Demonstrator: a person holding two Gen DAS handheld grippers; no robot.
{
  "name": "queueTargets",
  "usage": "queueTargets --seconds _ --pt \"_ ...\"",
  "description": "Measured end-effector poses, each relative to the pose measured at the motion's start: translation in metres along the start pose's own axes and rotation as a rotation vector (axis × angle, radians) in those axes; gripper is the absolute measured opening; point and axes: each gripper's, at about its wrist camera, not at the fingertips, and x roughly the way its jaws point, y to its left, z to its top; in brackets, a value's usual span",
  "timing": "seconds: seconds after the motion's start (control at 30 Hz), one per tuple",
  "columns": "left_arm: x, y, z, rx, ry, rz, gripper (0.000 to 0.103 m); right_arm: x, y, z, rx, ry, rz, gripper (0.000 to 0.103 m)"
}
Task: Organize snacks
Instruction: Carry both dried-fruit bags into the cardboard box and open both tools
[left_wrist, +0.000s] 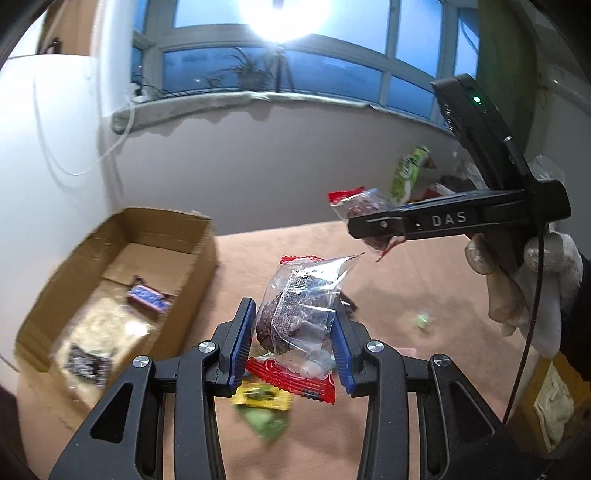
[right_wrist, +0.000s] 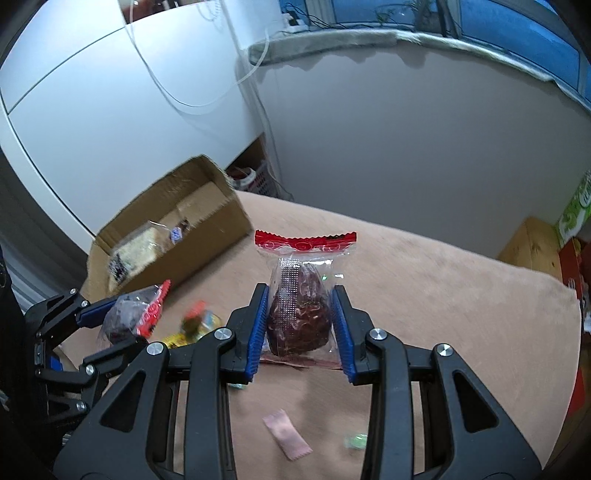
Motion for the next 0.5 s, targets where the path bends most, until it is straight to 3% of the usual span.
queueTargets --seconds 0.5 --pt "-0.039 0.074 0.005 -0.097 -0.070 0.142 0.038 0.015 0.063 0.051 -0.096 -0.035 0.040 0.035"
